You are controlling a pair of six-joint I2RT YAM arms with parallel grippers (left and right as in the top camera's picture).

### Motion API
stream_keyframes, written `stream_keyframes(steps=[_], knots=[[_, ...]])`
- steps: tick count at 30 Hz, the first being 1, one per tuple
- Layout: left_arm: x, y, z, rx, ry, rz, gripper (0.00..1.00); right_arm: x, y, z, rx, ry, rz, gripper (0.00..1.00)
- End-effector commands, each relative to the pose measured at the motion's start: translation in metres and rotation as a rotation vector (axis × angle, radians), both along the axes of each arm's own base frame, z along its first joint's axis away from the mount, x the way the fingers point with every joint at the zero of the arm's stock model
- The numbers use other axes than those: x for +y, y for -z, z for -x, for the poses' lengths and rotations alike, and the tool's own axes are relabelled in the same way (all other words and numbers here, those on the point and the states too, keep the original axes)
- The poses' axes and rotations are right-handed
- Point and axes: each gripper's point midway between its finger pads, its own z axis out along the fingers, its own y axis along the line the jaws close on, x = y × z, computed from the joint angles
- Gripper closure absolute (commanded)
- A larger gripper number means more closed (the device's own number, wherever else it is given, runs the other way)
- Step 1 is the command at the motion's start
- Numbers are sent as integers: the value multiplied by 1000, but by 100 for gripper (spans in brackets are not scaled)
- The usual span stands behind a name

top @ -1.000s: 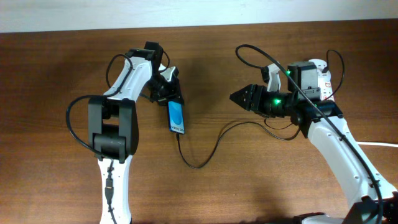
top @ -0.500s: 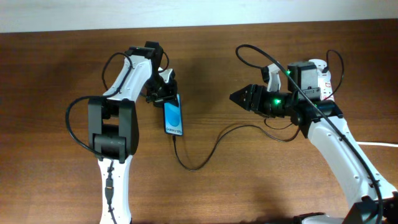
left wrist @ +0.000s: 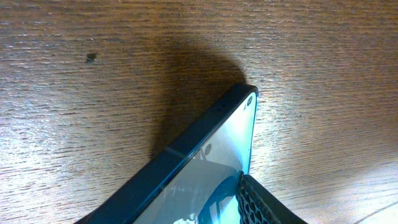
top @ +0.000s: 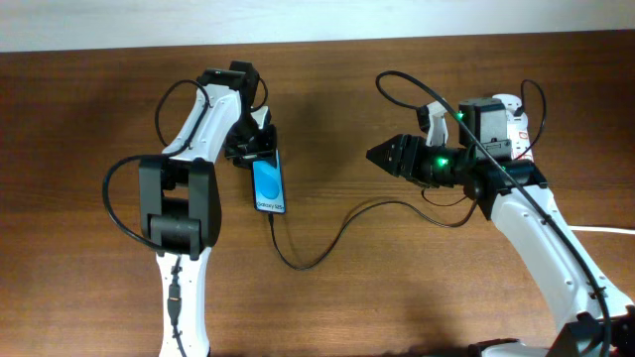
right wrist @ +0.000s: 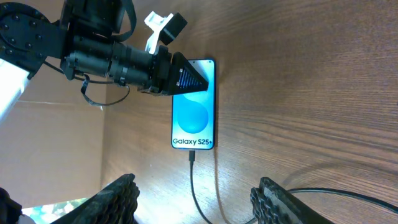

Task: Plug charger to phone and switch on socket
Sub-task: 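Lower the phone with the left gripper and lay it flat on the table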

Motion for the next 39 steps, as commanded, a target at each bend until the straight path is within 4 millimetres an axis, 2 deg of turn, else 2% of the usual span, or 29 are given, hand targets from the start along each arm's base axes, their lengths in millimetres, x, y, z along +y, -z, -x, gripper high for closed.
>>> stream_keyframes(steps=[1, 8, 29, 37, 38, 39], knots=[[4, -1, -5, -13, -8, -16, 53, -1, 1, -2, -12, -1, 12, 36], [14, 0, -4, -9, -16, -75, 50, -1, 1, -3, -13, -1, 12, 36], [14, 1, -4, -11, -18, -75, 38, -2, 2, -3, -14, 4, 19, 36], [14, 1, -6, -16, -18, -78, 37, -2, 2, -3, -14, 4, 19, 36], [15, 1, -6, -17, -18, -84, 36, -2, 2, -3, -14, 4, 19, 36], [16, 1, -6, -18, -17, -90, 27, -2, 2, -3, -14, 4, 19, 36]])
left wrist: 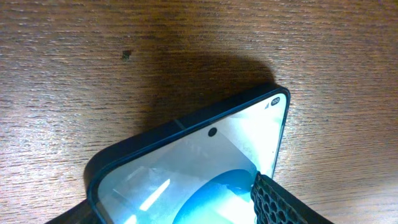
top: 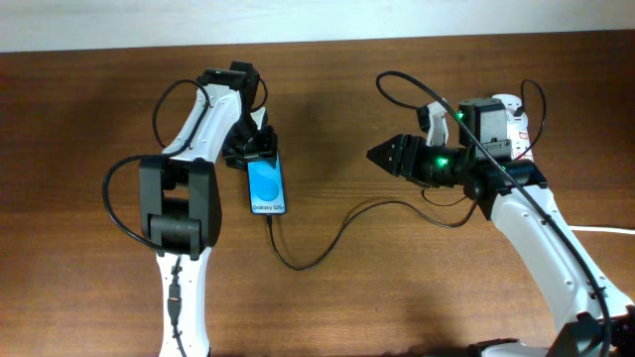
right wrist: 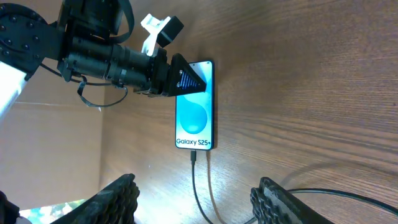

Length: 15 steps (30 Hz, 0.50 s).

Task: Plug charger to phone and switch on socket
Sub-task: 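Lower the phone with the left gripper and lay it flat on the table, then open the left gripper and lift it away from the phone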

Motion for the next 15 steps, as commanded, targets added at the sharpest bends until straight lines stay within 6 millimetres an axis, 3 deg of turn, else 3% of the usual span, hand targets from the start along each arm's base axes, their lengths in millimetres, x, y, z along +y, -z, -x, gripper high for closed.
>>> stream_keyframes(steps=[1, 12, 15], knots=[[6, 0, -6, -17, -6, -30, 20, -1, 1, -3, -13, -1, 13, 36], [6, 0, -8, -25, -7, -28, 21, -1, 1, -3, -15, -3, 14, 36], [5, -11, -13, -43, -8, -25, 20, -1, 1, -3, -20, -6, 17, 36]])
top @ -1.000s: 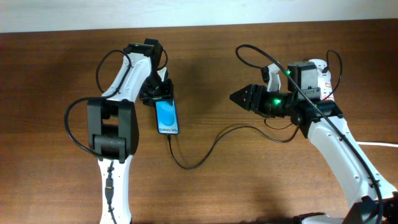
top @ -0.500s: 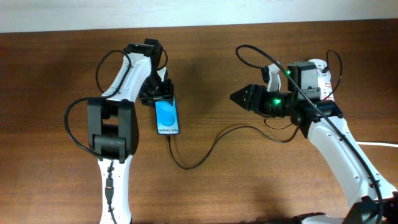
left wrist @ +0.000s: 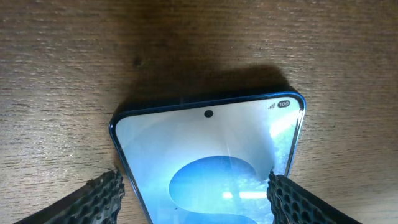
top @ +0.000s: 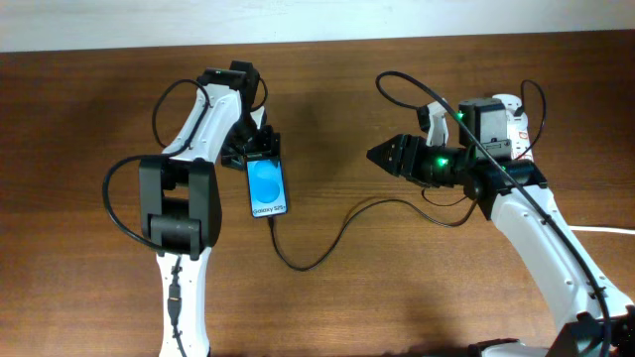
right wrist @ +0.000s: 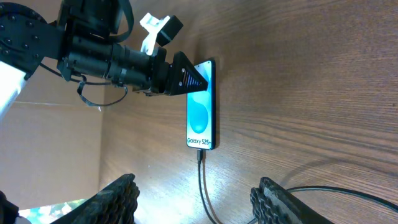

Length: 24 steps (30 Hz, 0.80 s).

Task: Plug charger to phone and switch on socket
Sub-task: 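Open the left gripper and lift it away from the phone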

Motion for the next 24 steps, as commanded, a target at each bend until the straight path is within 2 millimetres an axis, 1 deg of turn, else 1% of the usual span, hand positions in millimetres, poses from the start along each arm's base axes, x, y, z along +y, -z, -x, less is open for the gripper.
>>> stream_keyframes(steps=[1, 4, 5, 7, 8, 10, 12, 13, 16, 18, 21, 23, 24], knots=[[2, -17, -14, -42, -10, -8, 20, -1, 1, -2, -26, -11, 20, 36], [5, -48, -26, -92, -13, -26, 20, -1, 1, -3, -34, -17, 23, 28], [5, -67, -31, -122, -13, -31, 20, -1, -1, -2, -43, -25, 24, 24], [6, -94, -36, -166, -14, -31, 20, 0, -4, -3, -62, -41, 27, 16], [5, -111, -39, -196, -15, -25, 20, 0, -7, -3, -69, -47, 32, 14], [5, -141, -43, -255, -17, -14, 20, 0, -13, -3, -88, -66, 48, 2], [5, -162, -43, -299, -18, -6, 20, -1, -18, -2, -92, -78, 70, 2], [5, -180, -43, -340, -20, -1, 20, -5, -20, -2, -87, -73, 103, 2], [4, -213, -48, -440, -23, 18, 20, -14, -28, 1, -72, -64, 176, 2], [4, -226, -48, -477, -24, 26, 20, -18, -34, 4, -65, -63, 204, 2], [4, -241, -44, -509, -24, 36, 20, -24, -43, 9, -65, -57, 247, 2], [4, -253, -40, -533, -24, 44, 20, -32, -51, 12, -69, -27, 293, 2], [5, -263, -37, -553, -25, 48, 20, -36, -57, 15, -78, -15, 314, 2]])
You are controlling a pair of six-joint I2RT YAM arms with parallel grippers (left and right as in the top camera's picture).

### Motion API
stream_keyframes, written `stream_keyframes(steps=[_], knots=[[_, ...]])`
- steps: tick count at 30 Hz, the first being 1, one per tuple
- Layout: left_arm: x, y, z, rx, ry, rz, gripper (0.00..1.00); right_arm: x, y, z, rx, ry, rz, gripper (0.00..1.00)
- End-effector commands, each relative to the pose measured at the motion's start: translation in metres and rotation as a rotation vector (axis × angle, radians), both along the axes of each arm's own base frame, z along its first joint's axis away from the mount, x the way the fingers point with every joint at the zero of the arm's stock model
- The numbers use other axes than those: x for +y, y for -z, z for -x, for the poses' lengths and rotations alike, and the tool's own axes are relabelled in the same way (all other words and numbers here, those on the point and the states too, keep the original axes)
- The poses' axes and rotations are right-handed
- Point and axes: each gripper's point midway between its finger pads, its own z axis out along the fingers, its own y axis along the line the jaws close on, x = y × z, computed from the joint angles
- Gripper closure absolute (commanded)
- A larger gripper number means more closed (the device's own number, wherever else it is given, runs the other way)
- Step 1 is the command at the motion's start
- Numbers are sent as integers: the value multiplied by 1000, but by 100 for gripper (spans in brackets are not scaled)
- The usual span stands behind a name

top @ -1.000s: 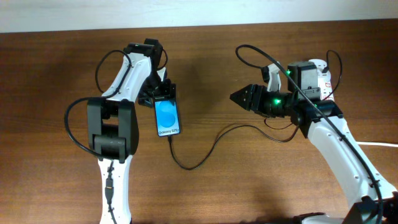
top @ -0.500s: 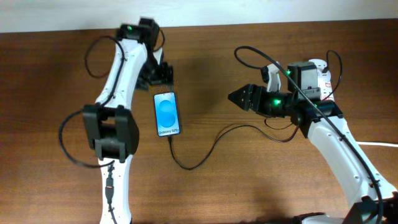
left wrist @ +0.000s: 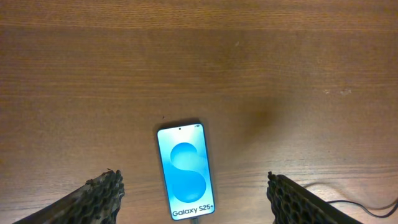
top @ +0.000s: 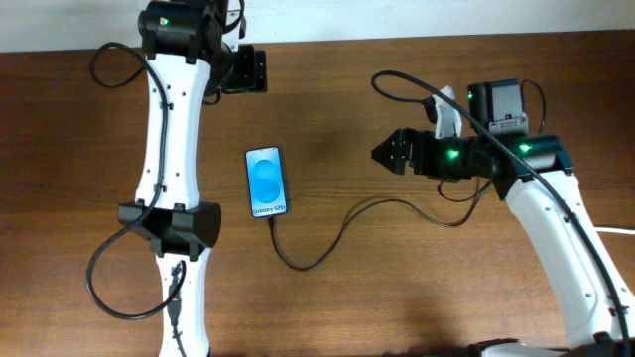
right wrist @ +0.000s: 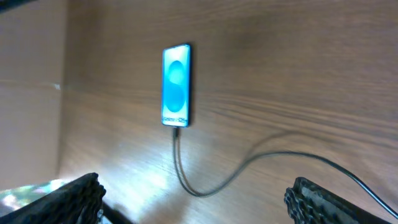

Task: Plug charger to phone and switch on socket
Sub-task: 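Open the left gripper and lift it away from the phone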

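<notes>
The phone [top: 266,182] lies flat on the wooden table, its blue screen lit and facing up. It also shows in the left wrist view as phone [left wrist: 185,171] and in the right wrist view as phone [right wrist: 176,85]. A black charger cable [top: 308,260] is plugged into the phone's near end and loops right toward the right arm. My left gripper [top: 244,71] hangs open high over the table's far side, above and beyond the phone, with nothing in it. My right gripper [top: 389,154] is wide open to the right of the phone, also holding nothing. The socket is out of view.
A white cable [top: 613,230] runs off the table's right edge. Black cables [top: 417,89] arch over the right arm. The far table edge [top: 397,38] meets a white wall. The right wrist view is blurred.
My left gripper was open low around the phone's far end; now it is high and farther back, well clear of it. The right gripper's fingers stand wider apart, and its camera sees the phone from farther off.
My left gripper first held the phone's far end, tilted on its edge with the cable plugged in. Then the phone sat flatter, still held. Then it lay flat with the gripper open around it. Now it lies alone, both grippers clear.
</notes>
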Motion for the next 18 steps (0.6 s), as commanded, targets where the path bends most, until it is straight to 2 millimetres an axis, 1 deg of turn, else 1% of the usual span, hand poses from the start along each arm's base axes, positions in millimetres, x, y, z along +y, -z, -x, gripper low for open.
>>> stream_keyframes(steps=[1, 6, 9, 10, 14, 18], knots=[[5, -48, 12, -105, -16, 18, 21, -16, -30, 2, -114, 23, 102, 2], [9, -96, 34, -205, -15, 37, 20, -27, -56, 20, -183, 56, 141, 2], [12, -113, 48, -228, -15, 41, 20, -35, -63, 30, -198, 82, 174, 2], [13, -117, 55, -230, -15, 41, 20, -38, -65, 33, -204, 93, 189, 2], [17, -124, 73, -218, -15, 39, 22, -53, -71, 40, -225, 144, 239, 2], [21, -132, 93, -217, -18, 32, 22, -88, -84, 49, -233, 264, 271, 2]])
